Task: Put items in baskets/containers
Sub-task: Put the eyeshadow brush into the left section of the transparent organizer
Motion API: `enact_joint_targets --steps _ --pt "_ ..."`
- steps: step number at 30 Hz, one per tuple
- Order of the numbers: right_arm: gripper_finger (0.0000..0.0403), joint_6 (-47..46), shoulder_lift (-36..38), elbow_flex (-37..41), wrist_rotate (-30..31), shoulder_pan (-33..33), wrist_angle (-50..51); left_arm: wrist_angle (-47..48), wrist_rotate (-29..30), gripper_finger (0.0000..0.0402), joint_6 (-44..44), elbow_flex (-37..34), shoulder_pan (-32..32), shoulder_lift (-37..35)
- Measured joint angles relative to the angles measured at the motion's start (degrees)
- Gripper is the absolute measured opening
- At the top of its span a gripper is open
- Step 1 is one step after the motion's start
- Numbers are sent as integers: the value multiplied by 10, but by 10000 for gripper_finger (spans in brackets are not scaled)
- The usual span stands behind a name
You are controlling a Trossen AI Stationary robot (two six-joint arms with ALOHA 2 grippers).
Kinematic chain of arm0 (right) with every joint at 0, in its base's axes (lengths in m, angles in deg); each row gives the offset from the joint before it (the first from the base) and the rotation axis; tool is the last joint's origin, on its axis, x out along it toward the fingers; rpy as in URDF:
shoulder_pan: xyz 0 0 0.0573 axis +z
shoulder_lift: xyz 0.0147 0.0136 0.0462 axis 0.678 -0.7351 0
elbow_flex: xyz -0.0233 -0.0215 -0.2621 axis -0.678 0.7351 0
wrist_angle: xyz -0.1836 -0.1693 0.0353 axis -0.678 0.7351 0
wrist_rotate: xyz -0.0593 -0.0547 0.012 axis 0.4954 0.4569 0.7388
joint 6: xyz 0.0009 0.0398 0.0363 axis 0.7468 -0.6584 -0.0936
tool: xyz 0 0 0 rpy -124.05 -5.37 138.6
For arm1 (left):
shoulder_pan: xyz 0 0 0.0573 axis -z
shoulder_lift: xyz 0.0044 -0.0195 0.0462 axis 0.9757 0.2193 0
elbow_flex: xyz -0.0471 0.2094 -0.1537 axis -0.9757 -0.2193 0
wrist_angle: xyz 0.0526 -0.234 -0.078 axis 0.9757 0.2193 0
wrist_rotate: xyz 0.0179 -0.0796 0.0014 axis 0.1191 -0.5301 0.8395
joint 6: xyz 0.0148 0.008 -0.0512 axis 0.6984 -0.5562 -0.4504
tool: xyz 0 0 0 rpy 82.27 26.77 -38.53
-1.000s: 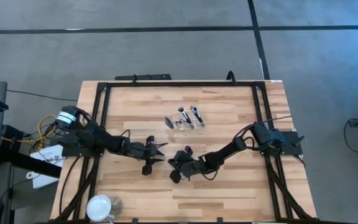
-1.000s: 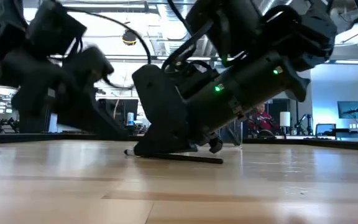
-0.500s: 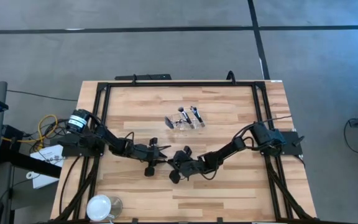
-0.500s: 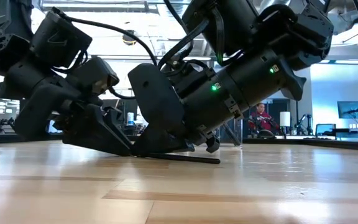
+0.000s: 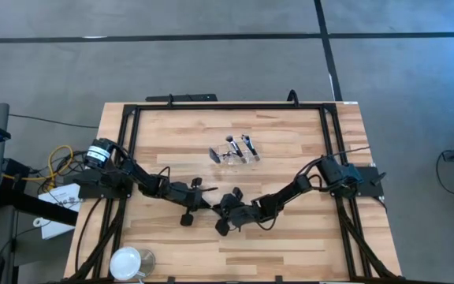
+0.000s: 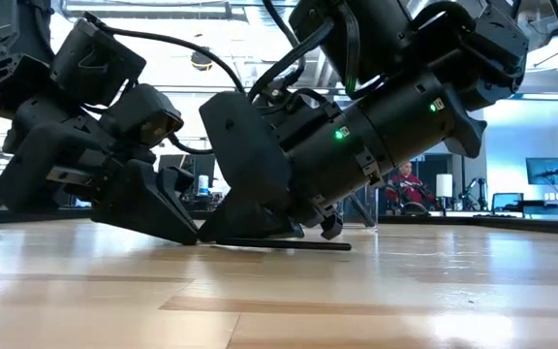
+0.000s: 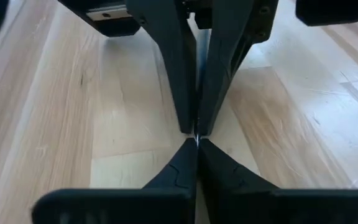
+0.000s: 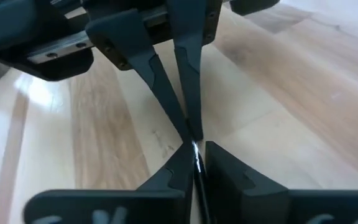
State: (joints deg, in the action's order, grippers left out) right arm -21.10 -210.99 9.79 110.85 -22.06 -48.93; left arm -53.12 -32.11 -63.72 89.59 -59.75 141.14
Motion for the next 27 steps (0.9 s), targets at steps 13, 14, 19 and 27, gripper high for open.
enact_joint_targets --steps 13,14,19,27 --pt "119 85 63 0 12 2 74 5 -4 7 -2 7 13 -6" --pt "124 98 80 0 12 3 97 7 -4 7 -2 8 14 -9" --pt "145 115 191 -1 11 12 236 53 7 7 5 10 15 -77" --pt "145 115 372 -1 12 44 375 373 98 7 228 91 -2 -289"
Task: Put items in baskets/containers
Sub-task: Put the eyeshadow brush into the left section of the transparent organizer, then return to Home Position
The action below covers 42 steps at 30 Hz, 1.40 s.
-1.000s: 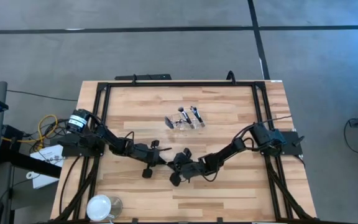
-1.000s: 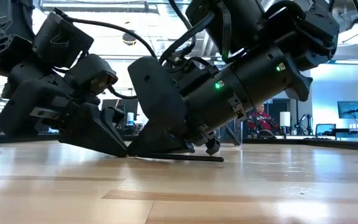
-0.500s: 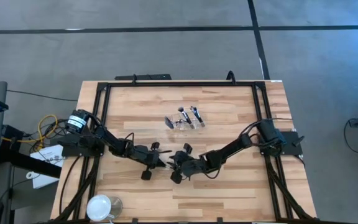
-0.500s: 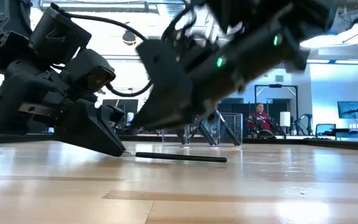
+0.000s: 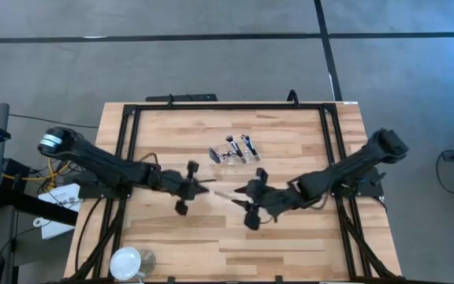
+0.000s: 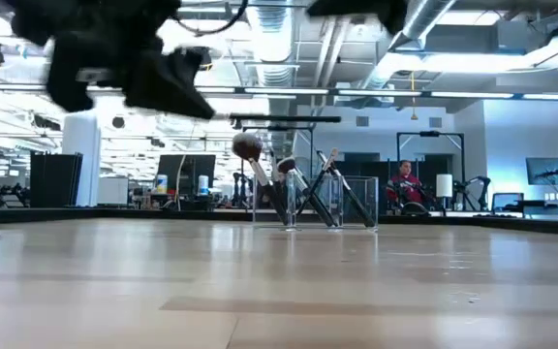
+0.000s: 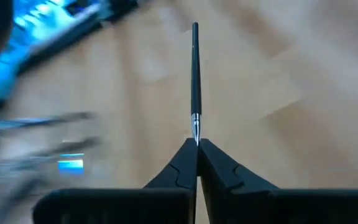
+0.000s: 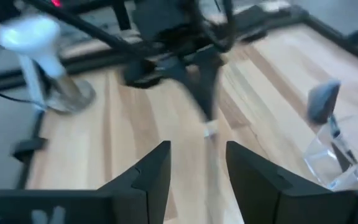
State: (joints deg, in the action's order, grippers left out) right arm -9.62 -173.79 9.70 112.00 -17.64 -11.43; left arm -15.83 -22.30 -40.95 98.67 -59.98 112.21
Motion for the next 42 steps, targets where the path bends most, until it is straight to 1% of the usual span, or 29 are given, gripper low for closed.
enact_joint_targets --steps 2,3,6,9,10,11,15,17,18,23,29,33,36,42 --pt "141 0 24 0 1 8 8 87 43 7 96 37 -16 -36" --pt "138 1 32 0 1 11 13 106 64 7 149 53 -26 -49" --pt "131 1 40 0 2 20 22 113 127 7 341 85 -58 -74" --pt "125 1 28 0 1 28 38 115 204 7 554 104 -97 -76" --pt "123 2 22 0 1 30 44 116 223 7 613 106 -111 -75" --pt "122 10 18 0 -1 31 54 114 232 7 665 108 -124 -72" --pt "121 61 0 0 0 31 59 123 234 7 853 107 -162 -55" --pt "121 74 -6 0 0 27 54 125 233 8 918 107 -171 -44" --pt "121 75 -7 0 0 25 57 123 233 8 934 107 -173 -37" --pt "121 75 -7 0 -1 15 59 127 227 8 954 107 -173 1" --pt "121 74 -7 0 -1 11 56 128 226 8 957 107 -173 44" --pt "120 74 -7 0 -1 11 54 125 226 14 925 107 -173 57" --pt "121 74 -7 0 -1 11 54 125 225 23 916 107 -173 58" --pt "121 74 -7 0 -1 11 54 120 225 44 869 107 -173 55"
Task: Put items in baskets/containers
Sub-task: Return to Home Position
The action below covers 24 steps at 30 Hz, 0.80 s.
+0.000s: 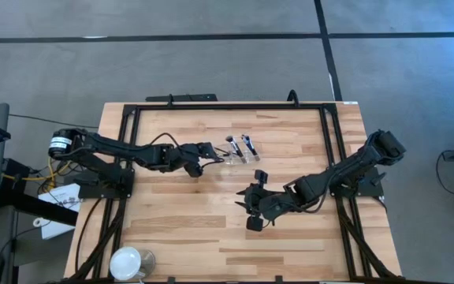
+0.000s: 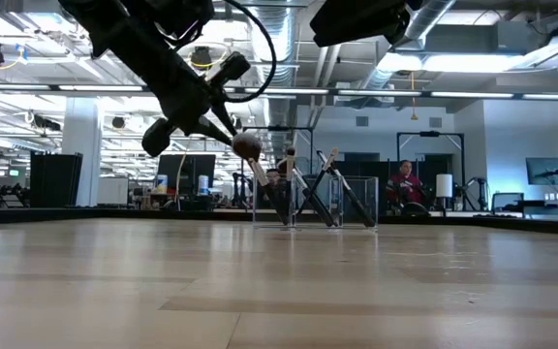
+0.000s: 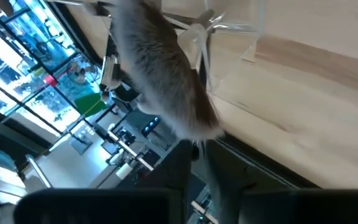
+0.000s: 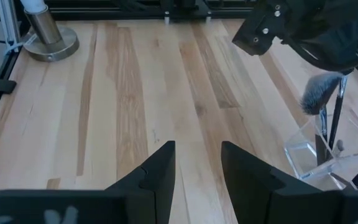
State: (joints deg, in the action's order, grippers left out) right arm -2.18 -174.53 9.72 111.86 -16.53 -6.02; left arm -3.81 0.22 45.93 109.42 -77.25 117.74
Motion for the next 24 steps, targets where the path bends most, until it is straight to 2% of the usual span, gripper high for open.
enact_joint_targets --steps 9,15,17,20,22,24 --pt "120 0 0 0 0 0 0 -12 1 85 -22 0 24 0" --pt "120 0 0 0 0 0 0 -88 86 100 -81 0 59 -19" --pt "120 0 3 0 1 1 2 -107 100 101 -159 0 73 -41" --pt "120 -5 18 0 3 6 4 -107 103 102 -353 -5 92 -94" --pt "120 -8 34 0 3 14 9 -103 102 102 -473 -19 97 -143" --pt "120 -17 56 0 4 23 22 -98 100 102 -557 -40 97 -200"
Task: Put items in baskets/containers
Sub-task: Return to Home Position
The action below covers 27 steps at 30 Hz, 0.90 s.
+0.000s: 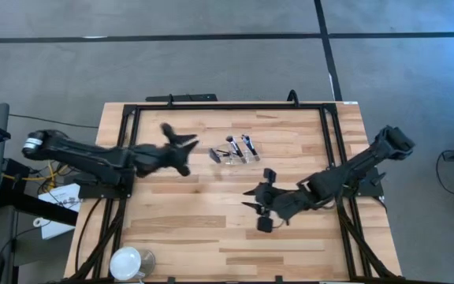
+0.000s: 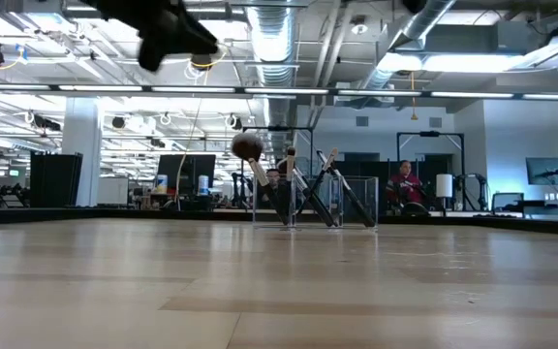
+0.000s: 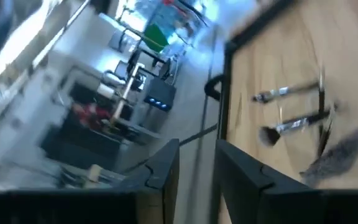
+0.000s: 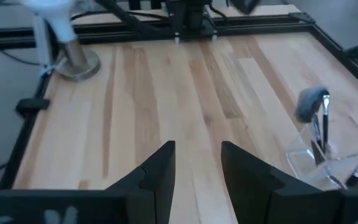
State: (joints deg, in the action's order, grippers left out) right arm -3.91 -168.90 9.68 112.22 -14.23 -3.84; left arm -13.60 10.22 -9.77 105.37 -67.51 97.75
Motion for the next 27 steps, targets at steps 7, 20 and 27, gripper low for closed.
enact_joint_targets --steps 7,20,27 --pt "120 2 84 0 124 63 144 75 -142 102 -258 -108 -3 -245" --pt "120 -20 247 209 80 74 49 100 -440 102 -516 -248 -11 -457" --pt "120 36 404 358 25 38 -97 100 -423 102 -516 -248 -11 -497"
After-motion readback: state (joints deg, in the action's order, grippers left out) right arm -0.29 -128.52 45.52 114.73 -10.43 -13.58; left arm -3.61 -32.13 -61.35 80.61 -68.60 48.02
